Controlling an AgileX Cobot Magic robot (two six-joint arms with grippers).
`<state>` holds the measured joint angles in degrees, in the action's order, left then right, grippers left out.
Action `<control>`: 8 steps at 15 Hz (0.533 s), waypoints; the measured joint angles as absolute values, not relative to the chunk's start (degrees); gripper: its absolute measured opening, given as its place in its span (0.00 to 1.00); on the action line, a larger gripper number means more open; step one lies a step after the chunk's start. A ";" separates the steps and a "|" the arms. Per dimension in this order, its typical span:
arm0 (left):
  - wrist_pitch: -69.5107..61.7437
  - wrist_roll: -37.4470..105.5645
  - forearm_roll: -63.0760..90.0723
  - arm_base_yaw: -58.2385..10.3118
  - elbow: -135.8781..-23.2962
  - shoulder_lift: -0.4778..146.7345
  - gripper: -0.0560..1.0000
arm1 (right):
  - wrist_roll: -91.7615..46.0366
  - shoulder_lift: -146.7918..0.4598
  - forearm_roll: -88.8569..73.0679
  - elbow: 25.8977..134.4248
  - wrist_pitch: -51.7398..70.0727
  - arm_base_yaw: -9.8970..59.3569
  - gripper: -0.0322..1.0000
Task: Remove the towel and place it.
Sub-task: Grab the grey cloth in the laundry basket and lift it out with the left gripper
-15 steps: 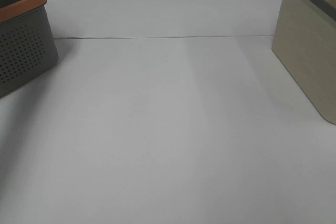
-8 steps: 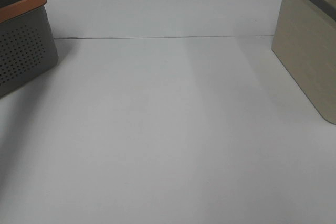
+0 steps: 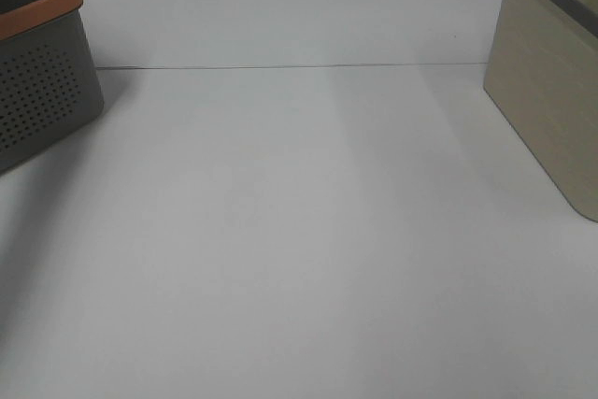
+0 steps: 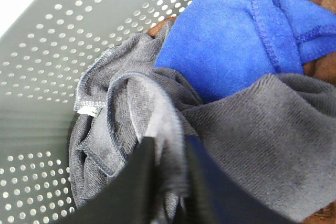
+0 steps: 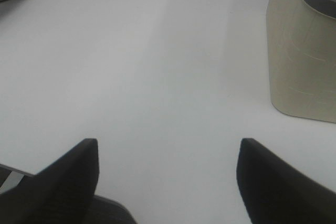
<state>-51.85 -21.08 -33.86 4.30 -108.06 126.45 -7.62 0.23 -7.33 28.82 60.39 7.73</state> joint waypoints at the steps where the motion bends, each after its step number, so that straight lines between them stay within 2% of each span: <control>1: -51.68 -21.14 -33.86 4.30 -108.06 126.45 0.08 | -7.62 0.23 -7.33 28.82 60.39 7.73 0.73; 2: -51.57 -21.20 -33.92 4.30 -108.06 126.45 0.05 | -7.56 0.23 -7.33 28.82 60.39 7.73 0.73; 8: -51.17 -21.20 -34.49 4.30 -108.06 122.78 0.05 | -7.45 0.23 -7.33 28.82 60.39 7.73 0.73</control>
